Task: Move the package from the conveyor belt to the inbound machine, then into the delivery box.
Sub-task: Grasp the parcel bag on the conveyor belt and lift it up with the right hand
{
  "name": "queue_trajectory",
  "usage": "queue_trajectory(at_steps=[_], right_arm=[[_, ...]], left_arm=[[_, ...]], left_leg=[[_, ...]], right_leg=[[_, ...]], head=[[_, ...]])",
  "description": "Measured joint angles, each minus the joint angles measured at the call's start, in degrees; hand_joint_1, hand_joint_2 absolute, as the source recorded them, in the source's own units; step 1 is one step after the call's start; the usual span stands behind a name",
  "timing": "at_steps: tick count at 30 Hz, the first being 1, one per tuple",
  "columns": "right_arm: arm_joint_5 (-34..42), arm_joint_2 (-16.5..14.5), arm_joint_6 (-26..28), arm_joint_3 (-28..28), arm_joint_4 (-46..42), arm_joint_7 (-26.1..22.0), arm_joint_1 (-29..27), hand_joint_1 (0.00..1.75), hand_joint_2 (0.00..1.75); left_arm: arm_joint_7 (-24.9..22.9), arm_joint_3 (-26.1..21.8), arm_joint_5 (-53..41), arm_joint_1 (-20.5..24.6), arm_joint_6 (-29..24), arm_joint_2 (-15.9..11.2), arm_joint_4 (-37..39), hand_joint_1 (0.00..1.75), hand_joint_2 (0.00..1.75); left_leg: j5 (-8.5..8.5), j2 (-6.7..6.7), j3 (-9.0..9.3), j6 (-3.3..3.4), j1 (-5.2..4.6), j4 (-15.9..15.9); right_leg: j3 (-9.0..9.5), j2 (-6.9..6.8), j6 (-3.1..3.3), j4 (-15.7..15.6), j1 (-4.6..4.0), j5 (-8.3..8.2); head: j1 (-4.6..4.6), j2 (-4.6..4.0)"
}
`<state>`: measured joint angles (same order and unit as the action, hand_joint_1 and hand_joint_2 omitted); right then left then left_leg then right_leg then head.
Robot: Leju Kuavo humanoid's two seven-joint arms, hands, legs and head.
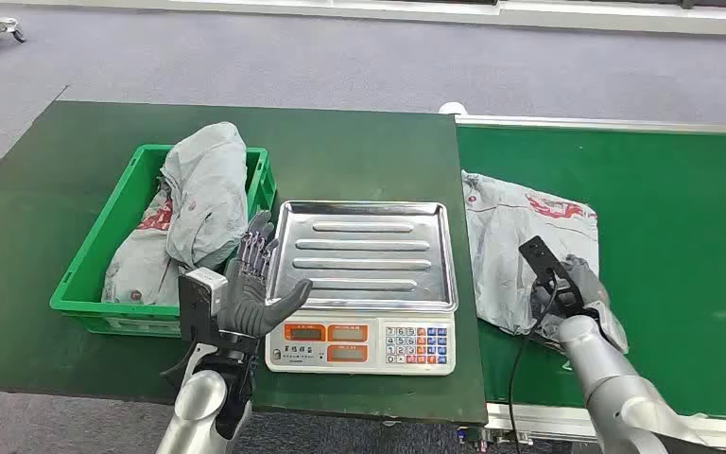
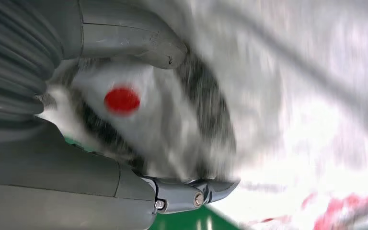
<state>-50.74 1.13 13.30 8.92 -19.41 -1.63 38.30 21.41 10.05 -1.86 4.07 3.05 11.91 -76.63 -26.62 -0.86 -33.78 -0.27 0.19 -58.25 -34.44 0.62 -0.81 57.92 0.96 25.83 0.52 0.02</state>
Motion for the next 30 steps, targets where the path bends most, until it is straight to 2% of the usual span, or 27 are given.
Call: queue_trajectory(at_steps=[8, 13, 22, 25, 29, 30], right_arm=[[1.9, -2.9, -1.5, 1.4, 1.2, 0.4, -4.7, 0.00, 1.75], [2.0, -3.9, -1.8, 2.7, 1.6, 3.2, -5.1, 0.00, 1.75], [1.8, -4.8, -1.9, 3.2, 1.6, 3.9, -5.3, 0.00, 1.75], [1.5, -5.1, -2.2, 3.3, 1.6, 5.5, -5.3, 0.00, 1.75], [0.1, -5.5, -1.0, 3.2, 1.8, 9.7, -5.5, 1.75, 1.75], [-0.3, -5.6, -0.1, 3.2, 1.8, 10.3, -5.7, 1.75, 1.75]], left_arm=[[-0.3, 0.3, -0.2, 0.0, 0.6, 0.0, 0.0, 0.00, 1.75], [-0.4, 0.6, -0.2, -0.1, 0.6, -0.1, 0.0, 0.00, 1.75], [-0.4, 0.7, -0.2, -0.2, 0.6, -0.3, -0.3, 0.00, 1.75], [-0.5, 0.7, -0.2, -0.2, 0.5, -0.3, -0.4, 0.00, 1.75], [-1.1, 0.7, -0.4, -0.7, 0.2, -0.3, -1.0, 0.00, 1.75], [-1.3, 0.7, -0.5, -0.9, 0.1, -0.3, -1.2, 0.00, 1.75]], left_leg=[[-0.04, 0.01, 0.07, 0.02, 0.00, 0.0], [-0.07, -0.03, 0.35, 0.04, 0.00, 0.0], [-0.10, -0.03, 0.73, 0.10, -0.01, 0.0], [-0.14, -0.03, 0.86, 0.15, -0.01, 0.0], [-0.28, -0.19, 1.23, 0.29, 0.00, 0.0], [-0.29, -0.28, 1.30, 0.31, 0.00, 0.0]], right_leg=[[0.07, 0.00, -0.03, 0.0, 0.00, 0.05], [0.40, -0.06, -0.05, 0.0, 0.00, 0.10], [0.83, -0.08, -0.07, -0.1, 0.00, 0.12], [0.93, -0.09, -0.09, -0.1, -0.01, 0.17], [1.37, -0.21, -0.27, -0.2, -0.02, 0.43], [1.48, -0.28, -0.29, -0.2, -0.02, 0.47]], head=[[0.00, 0.00], [0.00, 0.00], [0.00, 0.00], [0.00, 0.00], [0.00, 0.00], [0.00, 0.00]])
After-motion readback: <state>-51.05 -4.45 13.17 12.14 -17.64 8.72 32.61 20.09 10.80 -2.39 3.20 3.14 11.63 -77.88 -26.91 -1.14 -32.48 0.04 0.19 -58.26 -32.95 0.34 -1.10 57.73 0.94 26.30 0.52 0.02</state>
